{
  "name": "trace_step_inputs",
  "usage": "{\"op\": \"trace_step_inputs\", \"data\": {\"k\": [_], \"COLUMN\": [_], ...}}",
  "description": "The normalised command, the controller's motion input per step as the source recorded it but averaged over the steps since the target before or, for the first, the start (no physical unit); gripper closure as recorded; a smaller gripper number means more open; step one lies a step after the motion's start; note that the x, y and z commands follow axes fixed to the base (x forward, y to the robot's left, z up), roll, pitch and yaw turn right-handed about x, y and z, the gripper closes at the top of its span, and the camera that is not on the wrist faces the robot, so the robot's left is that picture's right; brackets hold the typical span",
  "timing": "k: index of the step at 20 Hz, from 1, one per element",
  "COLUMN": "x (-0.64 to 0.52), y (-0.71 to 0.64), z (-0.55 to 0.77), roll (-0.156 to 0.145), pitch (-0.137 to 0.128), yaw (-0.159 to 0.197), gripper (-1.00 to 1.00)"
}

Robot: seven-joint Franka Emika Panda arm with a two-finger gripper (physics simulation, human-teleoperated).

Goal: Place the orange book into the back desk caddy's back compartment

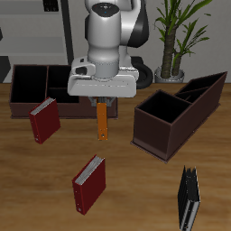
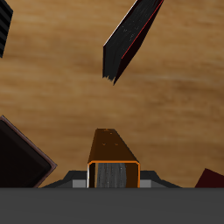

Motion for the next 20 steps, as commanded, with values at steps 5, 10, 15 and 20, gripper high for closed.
{"op": "trace_step_inputs", "data": {"k": [5,10,15,20], "x": [-0.21,-0.34,-0.42,-0.31], "y": [-0.04,-0.31,-0.22,-0.24], "z": [0.25,0.35,0.36,0.26], "roll": [0.032,0.014,0.039,0.012], "pitch": [-0.013,-0.030,-0.045,-0.024], "yaw": [0.055,0.011,0.039,-0.013], "gripper": [1.00,1.00,1.00,1.00]}}
